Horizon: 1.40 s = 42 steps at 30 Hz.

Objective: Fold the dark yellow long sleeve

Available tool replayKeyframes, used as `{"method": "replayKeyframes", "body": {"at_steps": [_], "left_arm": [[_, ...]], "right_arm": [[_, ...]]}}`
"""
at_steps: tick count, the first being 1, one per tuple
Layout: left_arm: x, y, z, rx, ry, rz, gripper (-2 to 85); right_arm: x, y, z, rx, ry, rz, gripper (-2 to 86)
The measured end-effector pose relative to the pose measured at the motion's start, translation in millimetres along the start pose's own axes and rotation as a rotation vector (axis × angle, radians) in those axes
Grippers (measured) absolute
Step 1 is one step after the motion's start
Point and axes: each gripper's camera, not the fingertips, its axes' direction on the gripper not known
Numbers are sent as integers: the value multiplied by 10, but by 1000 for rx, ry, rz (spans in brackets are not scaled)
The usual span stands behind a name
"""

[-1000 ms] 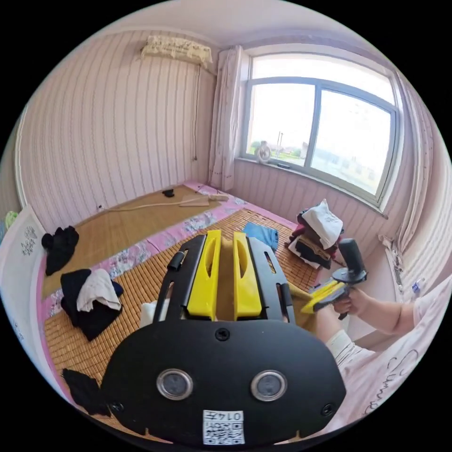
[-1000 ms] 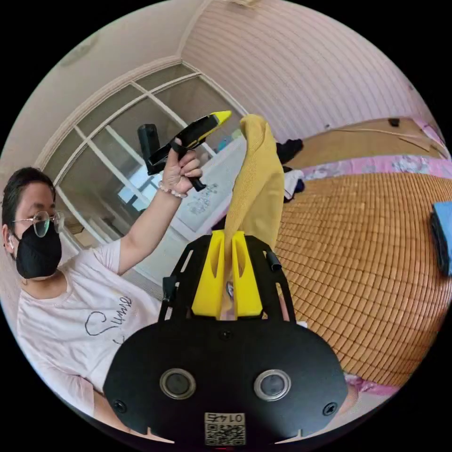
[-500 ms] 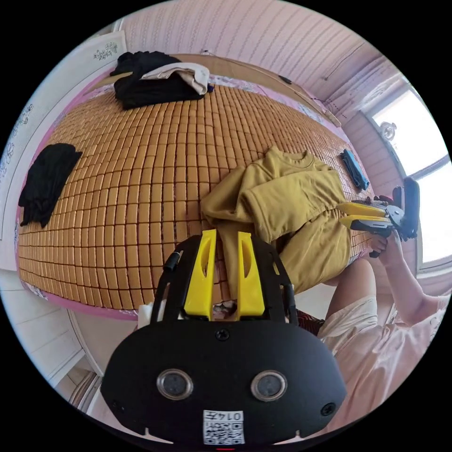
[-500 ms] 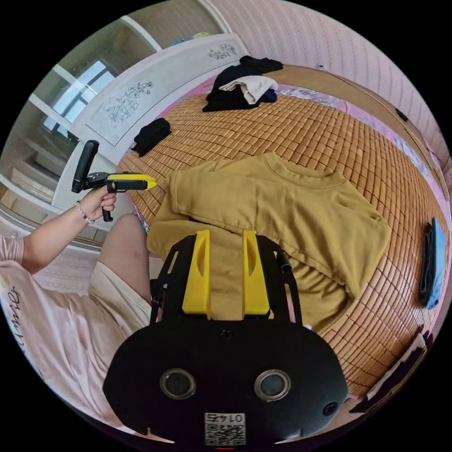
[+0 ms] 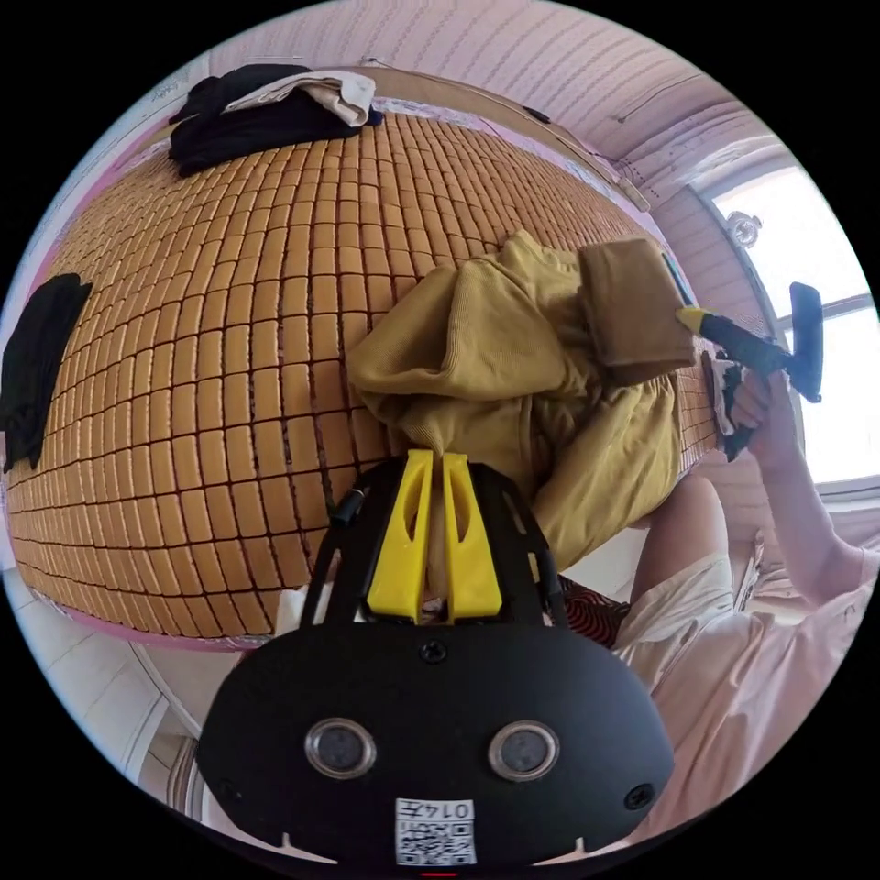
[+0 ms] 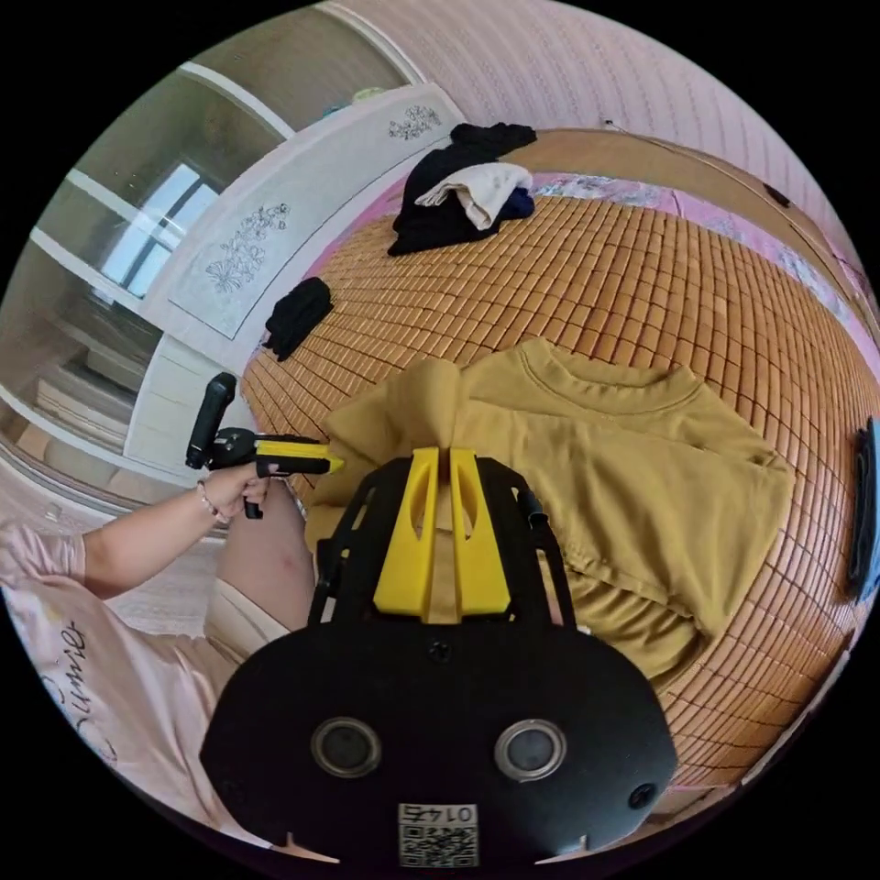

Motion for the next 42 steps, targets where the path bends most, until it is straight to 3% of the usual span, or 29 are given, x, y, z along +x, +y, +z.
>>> {"method": "replayKeyframes", "body": {"at_steps": [4, 6, 9, 13, 17, 19, 21, 23, 29, 32, 34, 42], "left_arm": [[-64, 13, -560, 96, -47, 42, -8], [-154, 32, -1013, 152, -178, 63, -7], [-479, 38, -1355, 164, -332, -17, 1], [-976, 68, -1473, 193, -379, -186, 35], [-879, -71, -1391, 197, -401, -143, 54], [-730, -227, -1238, 185, -257, -49, 64], [-539, -479, -930, 183, 2, 56, 78], [-396, -686, -607, 147, 29, 99, 86], [-96, -1233, 704, -191, -239, 221, 103], [-23, -1259, 727, -164, -291, 294, 76], [-99, -1268, 694, -131, -281, 297, 57], [-455, -1915, -289, 228, -399, 228, 47]], "right_arm": [[421, 380, -1111, 237, 159, 144, 18], [605, 670, -1685, 316, 338, 216, 22], [933, 943, -2001, 238, 524, 389, 39], [1124, 1103, -1974, 170, 718, 563, 80], [873, 569, -1322, 87, 661, 360, 111], [778, 190, -887, 23, 576, 239, 129], [676, -356, -289, -84, 486, 102, 165], [621, -732, 116, -135, 465, 22, 176], [827, -1580, 1109, -285, 483, -32, 152], [959, -1723, 1245, -287, 453, -14, 100], [964, -1788, 1218, -272, 412, -42, 21], [575, -2603, 653, -109, 437, -294, -2]]}}
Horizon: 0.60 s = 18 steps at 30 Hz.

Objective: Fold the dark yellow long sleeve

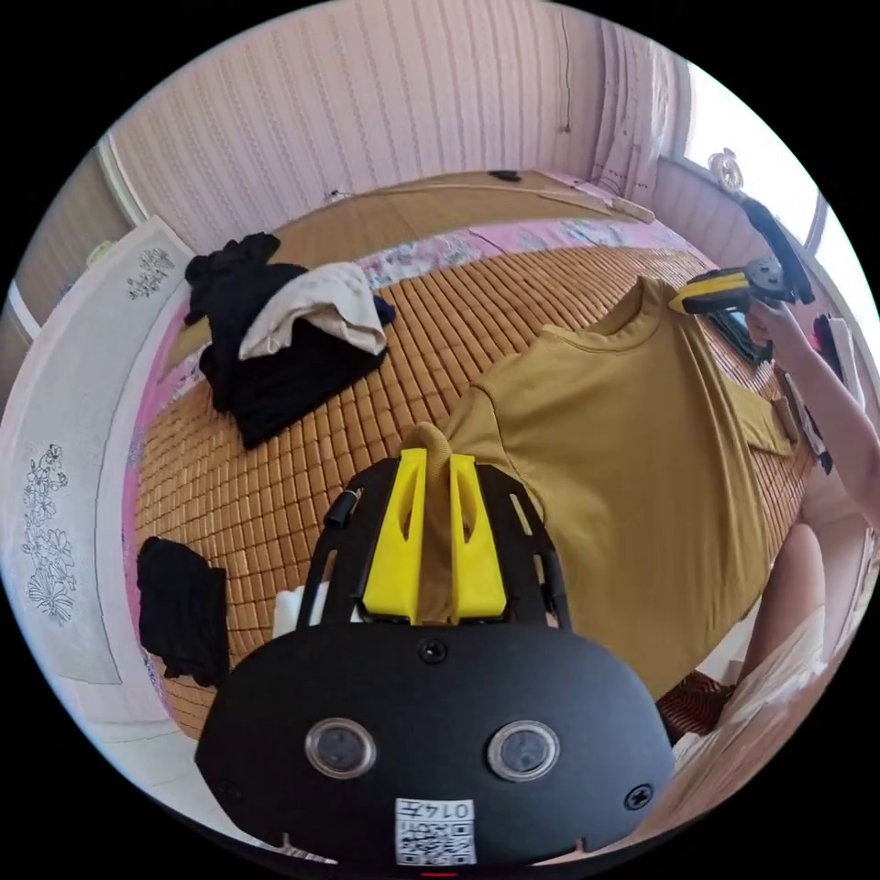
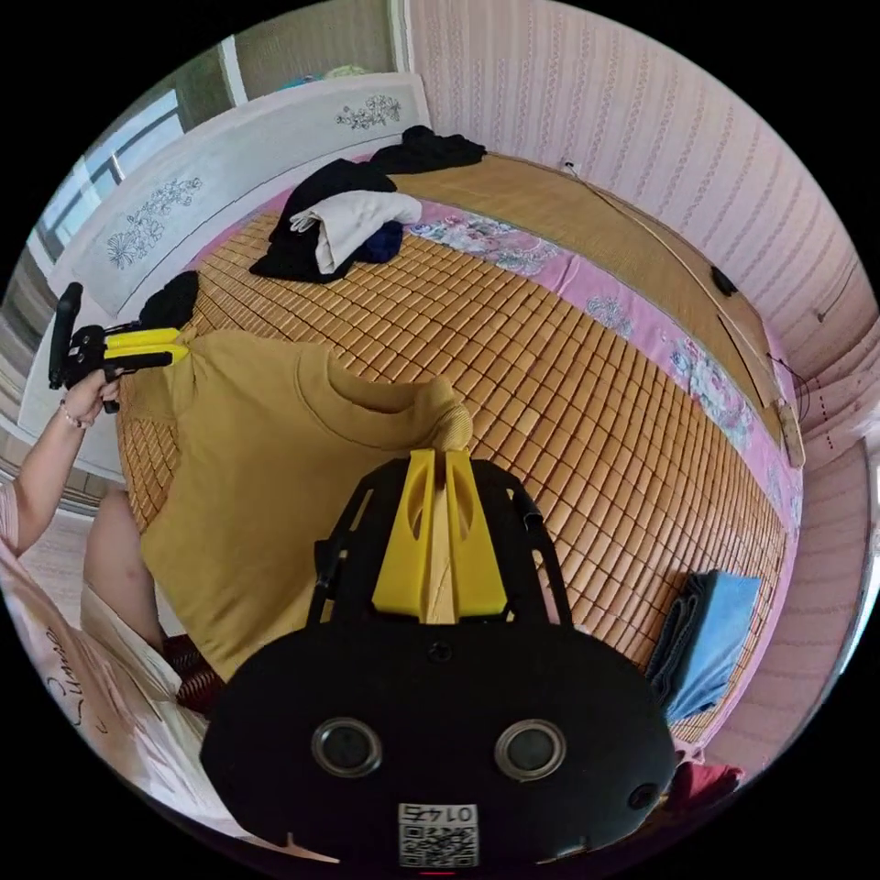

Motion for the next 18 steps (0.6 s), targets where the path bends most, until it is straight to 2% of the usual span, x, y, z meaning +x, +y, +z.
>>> {"method": "replayKeyframes", "body": {"at_steps": [2, 5, 8, 10, 12, 14, 18], "left_arm": [[-203, -187, 204, -27, 12, -50, 50], [-489, -278, 726, -103, 79, -182, 55], [-650, -182, 1174, -220, 141, -302, 59], [-707, -103, 1214, -207, 160, -343, 67], [-775, 43, 955, -46, 214, -358, 81], [-739, 214, 673, 27, 260, -306, 84], [-202, 989, 195, -24, 257, -99, 80]], "right_arm": [[70, -279, 109, -37, 22, -12, 0], [280, -614, 511, -102, 37, 88, 10], [468, -641, 919, -152, -23, 227, 30], [519, -521, 1017, -147, -65, 276, 53], [501, -211, 919, -77, -142, 267, 66], [385, 182, 743, -22, -152, 215, 72], [-57, 1514, 449, -48, -171, 182, 79]]}}
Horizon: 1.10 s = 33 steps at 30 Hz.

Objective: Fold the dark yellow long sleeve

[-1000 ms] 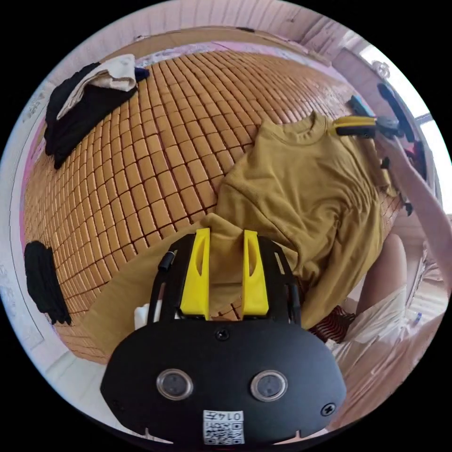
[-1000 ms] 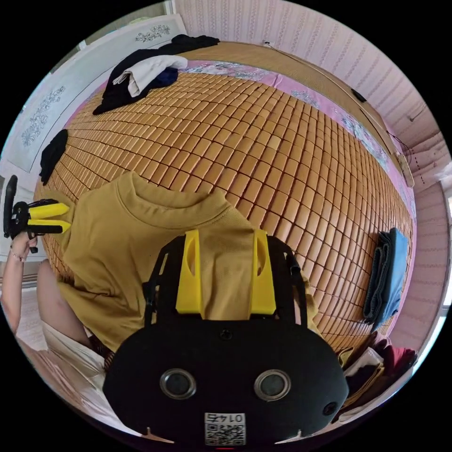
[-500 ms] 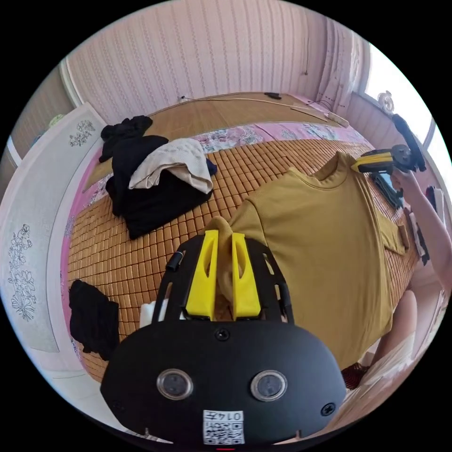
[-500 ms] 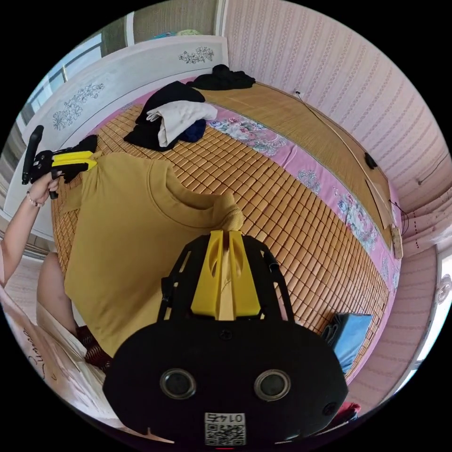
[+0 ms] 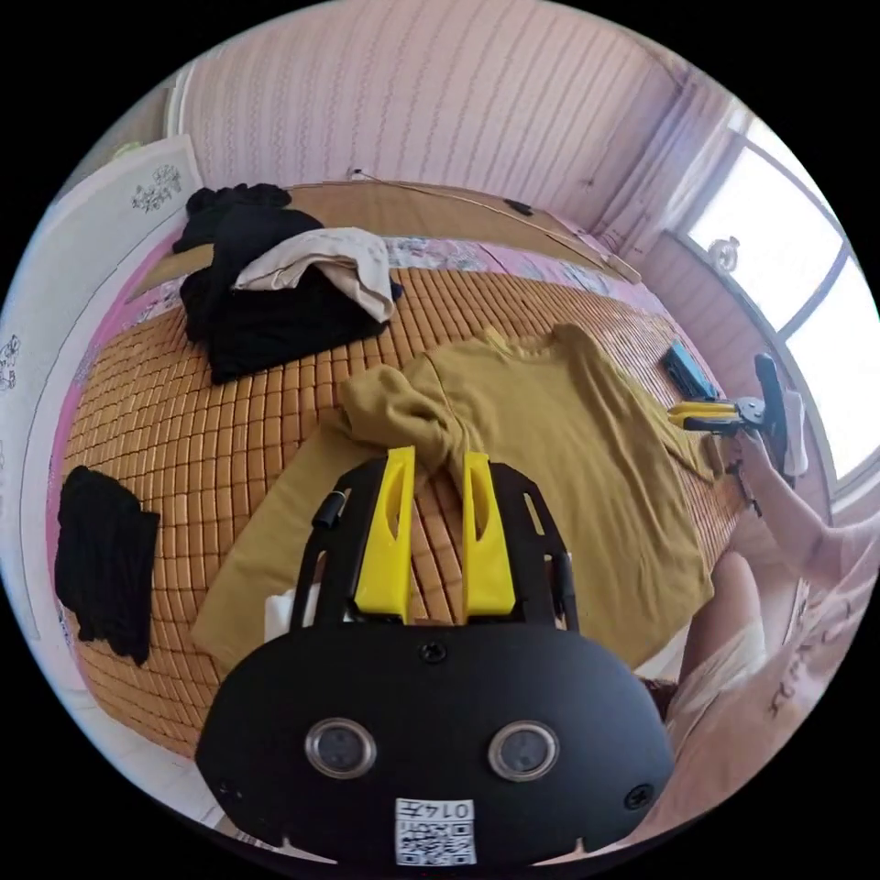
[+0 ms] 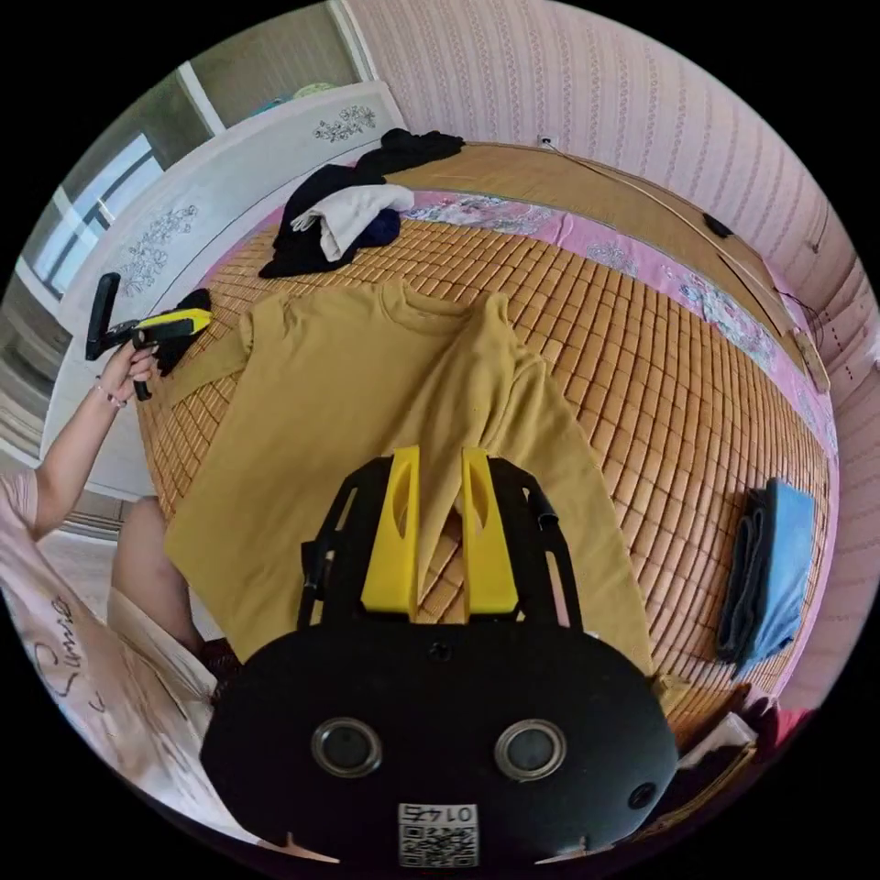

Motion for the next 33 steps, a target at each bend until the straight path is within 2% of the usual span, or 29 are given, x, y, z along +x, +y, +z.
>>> {"method": "replayKeyframes", "body": {"at_steps": [3, 8, 11, 13, 17, 21, 25, 27, 30, 33], "left_arm": [[355, 670, 106, -147, 100, -13, 90], [728, 1256, 447, -326, 89, -90, 103], [833, 1272, 750, -450, 28, -52, 96], [834, 1227, 794, -465, 37, -29, 88], [797, 1268, 730, -447, 94, -41, 26], [914, 1375, 870, -483, 41, -13, 30], [843, 1382, 780, -402, 82, -124, 50], [777, 1330, 595, -343, 29, -159, 58], [815, 1144, 344, -250, -48, -105, 59], [1035, 826, 328, -184, -1, 3, 60]], "right_arm": [[-137, 962, 40, -100, -83, 119, 87], [-375, 1863, 246, -233, -205, 266, 103], [-476, 2009, 511, -297, -155, 253, 96], [-521, 2009, 544, -297, -75, 227, 53], [-618, 2169, 580, -321, -53, 187, 17], [-607, 2456, 704, -340, -116, 217, 12], [-604, 2681, 704, -325, -129, 243, 13], [-511, 2857, 565, -250, -107, 300, 16], [-220, 3078, 328, -98, -26, 399, 27], [142, 3227, 148, 23, 92, 483, 74]]}}
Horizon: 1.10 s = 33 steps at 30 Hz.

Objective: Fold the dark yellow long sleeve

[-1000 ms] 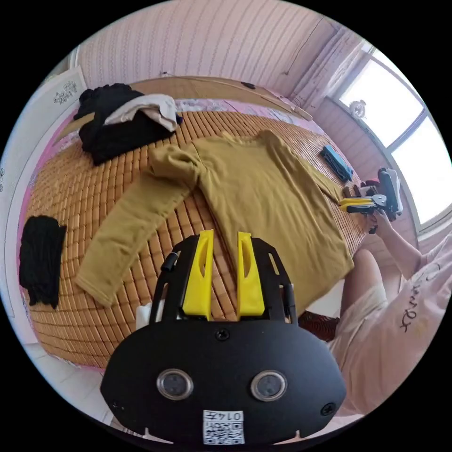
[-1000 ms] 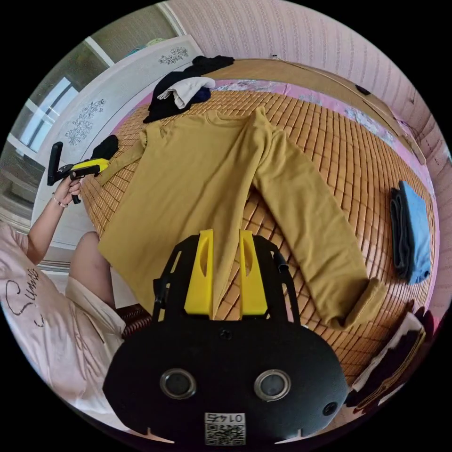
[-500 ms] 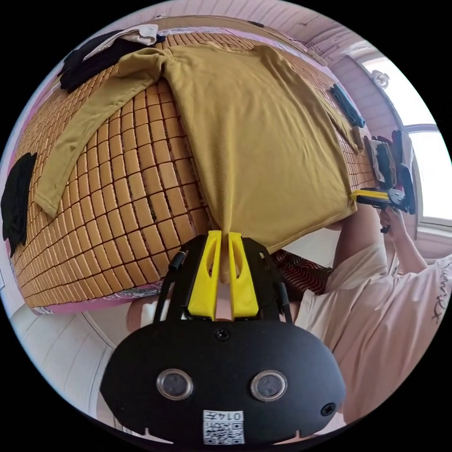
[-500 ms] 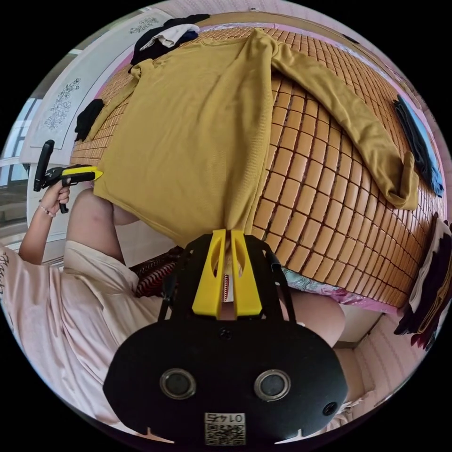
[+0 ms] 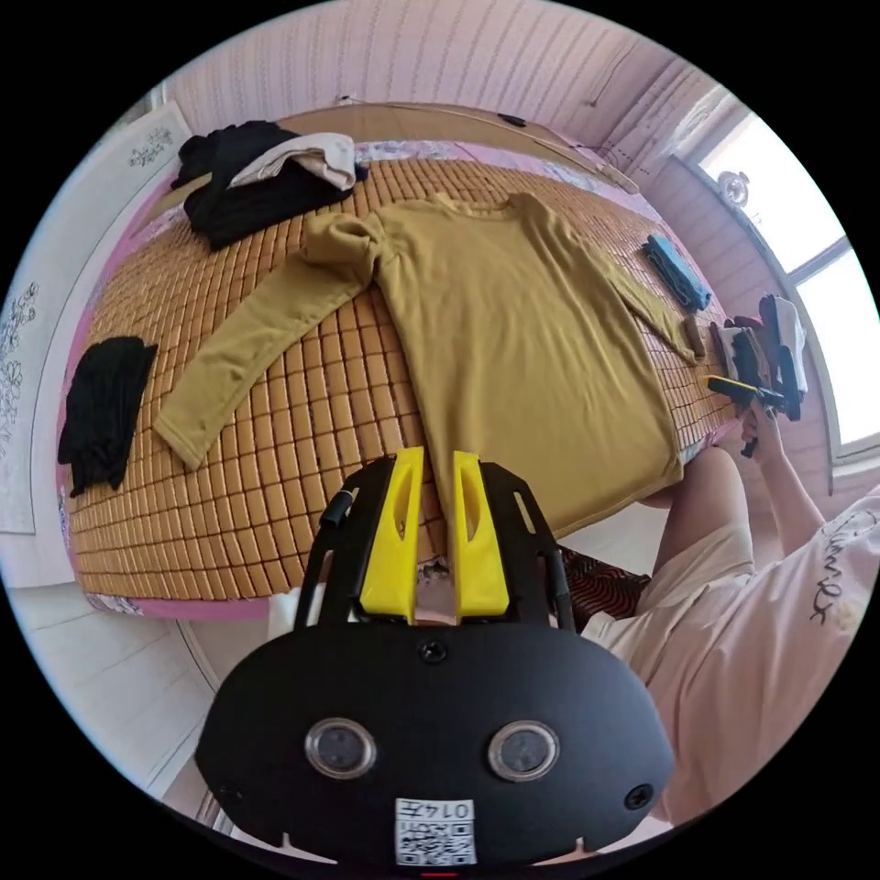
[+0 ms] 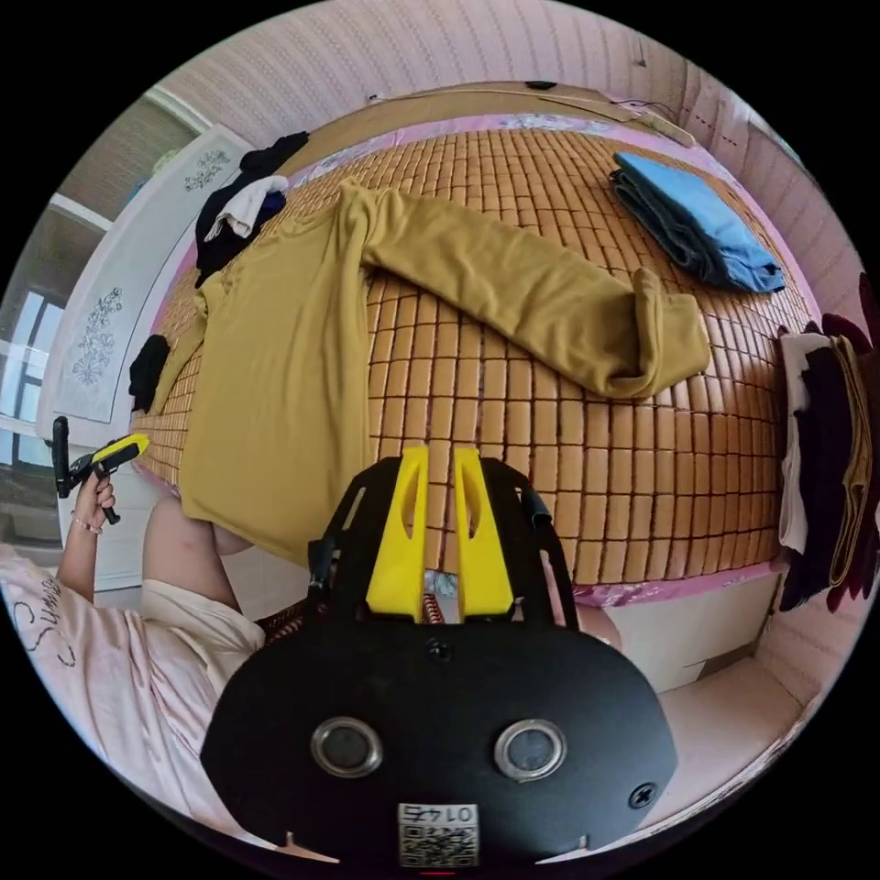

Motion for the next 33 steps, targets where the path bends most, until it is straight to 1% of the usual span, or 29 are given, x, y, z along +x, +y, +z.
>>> {"method": "replayKeyframes", "body": {"at_steps": [1, 3, 4, 6, 7, 9, 10, 11, 13, 15, 17, 18, 20, 22, 24, 25, 27, 31, 33], "left_arm": [[71, -80, 16, 8, 8, 29, 61], [450, -438, 144, 19, 44, 168, 65], [564, -531, 181, 22, 53, 205, 68], [1042, -885, 348, 44, 81, 343, 74], [1154, -964, 395, 47, 90, 369, 75], [1538, -1212, 553, 58, 175, 431, 76], [1620, -1256, 585, 63, 201, 438, 76], [1773, -1333, 653, 60, 238, 455, 76], [1963, -1433, 737, 58, 230, 486, 78], [2109, -1578, 793, 78, 204, 522, 79], [2148, -1745, 847, 69, 210, 515, 80], [2164, -1878, 896, 61, 211, 507, 80], [2179, -2103, 990, 54, 176, 485, 79], [2196, -2357, 1095, 53, 133, 445, 73], [2254, -2720, 1246, 44, 129, 392, 67], [2278, -2812, 1299, 32, 135, 386, 67], [2395, -3141, 1582, -44, 105, 361, 75], [2562, -3392, 2005, -144, 62, 340, 81], [2663, -3422, 2203, -179, 42, 342, 79]], "right_arm": [[75, -14, -19, 22, 24, 16, 87], [360, -65, -43, 77, 110, 80, 138], [428, -73, -39, 86, 124, 95, 149], [673, -71, 7, 119, 187, 153, 160], [733, -62, 33, 121, 201, 169, 159], [976, 0, 200, 84, 173, 238, 140], [1036, 31, 245, 74, 141, 253, 114], [1147, 122, 302, 66, 52, 276, 62], [1257, 371, 173, 169, 1, 321, 37], [1275, 879, -224, 387, 52, 328, 27], [1343, 1319, -436, 470, 98, 386, 23], [1441, 1609, -495, 498, 77, 460, 21], [1569, 1991, -476, 544, -5, 525, 19], [1634, 2238, -362, 528, 16, 551, 19], [1721, 2405, -122, 423, 34, 566, 18], [1732, 2443, -73, 411, 34, 564, 18], [1740, 2595, 58, 391, 67, 567, 19], [1792, 2843, 138, 408, 81, 623, 21], [1853, 3009, 89, 452, 75, 666, 26]]}}
